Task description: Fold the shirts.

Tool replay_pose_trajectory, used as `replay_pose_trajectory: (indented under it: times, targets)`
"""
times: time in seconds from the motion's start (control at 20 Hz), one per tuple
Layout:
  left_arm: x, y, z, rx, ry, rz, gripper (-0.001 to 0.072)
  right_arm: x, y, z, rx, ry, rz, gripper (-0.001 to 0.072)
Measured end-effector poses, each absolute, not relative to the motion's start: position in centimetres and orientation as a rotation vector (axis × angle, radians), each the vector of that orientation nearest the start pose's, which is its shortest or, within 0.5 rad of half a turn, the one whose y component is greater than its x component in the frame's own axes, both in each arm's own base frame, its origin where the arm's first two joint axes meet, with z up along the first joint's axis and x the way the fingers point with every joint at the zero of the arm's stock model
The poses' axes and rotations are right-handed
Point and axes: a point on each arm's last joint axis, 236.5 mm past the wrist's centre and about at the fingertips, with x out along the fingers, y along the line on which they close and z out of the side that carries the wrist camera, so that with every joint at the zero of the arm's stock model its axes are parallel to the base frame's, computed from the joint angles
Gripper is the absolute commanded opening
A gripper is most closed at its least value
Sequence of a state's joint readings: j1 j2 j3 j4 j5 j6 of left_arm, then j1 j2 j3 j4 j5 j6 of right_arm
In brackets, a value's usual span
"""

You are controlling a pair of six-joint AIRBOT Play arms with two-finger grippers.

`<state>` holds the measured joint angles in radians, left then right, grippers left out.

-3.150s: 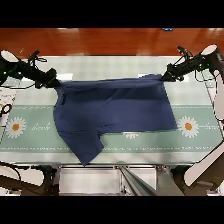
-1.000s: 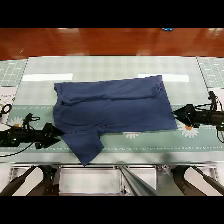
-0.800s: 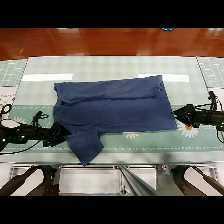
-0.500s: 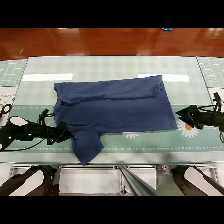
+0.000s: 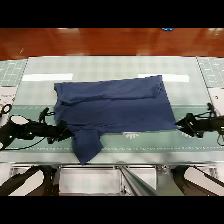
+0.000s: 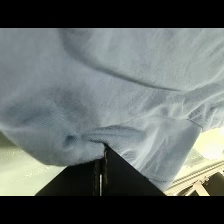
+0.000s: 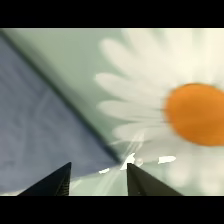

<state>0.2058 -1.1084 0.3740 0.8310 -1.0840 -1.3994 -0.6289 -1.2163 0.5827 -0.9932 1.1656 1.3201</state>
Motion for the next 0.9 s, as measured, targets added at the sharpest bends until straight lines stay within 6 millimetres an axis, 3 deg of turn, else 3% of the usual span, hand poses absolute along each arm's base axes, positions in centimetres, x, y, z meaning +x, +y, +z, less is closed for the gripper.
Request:
replay_pose_trajectory:
  times: [0.1, 0.15, 0.2, 0.25, 0.5, 0.7, 0.9]
  targets:
    - [19.9, -10.2, -11.4, -0.874, 1.597, -0.146, 0.0021, 24.6, -1.3, -10.8, 0.954, 1.467, -0.031, 0.0404]
    - [19.9, -10.2, -11.4, -0.875, 1.597, -0.146, 0.0021, 25.3, -0.8, -11.0, 0.961, 1.449, -0.016, 0.0349]
    - [19.9, -10.2, -11.4, -0.875, 1.596, -0.146, 0.0021, 26.1, -0.4, -11.2, 0.963, 1.432, 0.0, 0.0154]
    - [19.9, -10.2, -11.4, -0.875, 1.596, -0.146, 0.0021, 26.7, -0.2, -11.5, 0.949, 1.416, 0.008, 0.0021]
    - [22.2, -9.4, -10.4, -0.819, 1.535, -0.162, 0.0021, 29.0, 0.2, -10.6, 0.896, 1.364, 0.084, 0.0021]
    - [27.6, -8.4, -7.0, -0.77, 1.391, -0.201, 0.002, 32.3, -0.1, -7.6, 0.842, 1.309, 0.164, 0.0021]
    - [33.8, -6.9, -4.2, -0.737, 1.275, -0.204, 0.002, 37.3, 0.4, -5.2, 0.77, 1.273, 0.24, 0.0021]
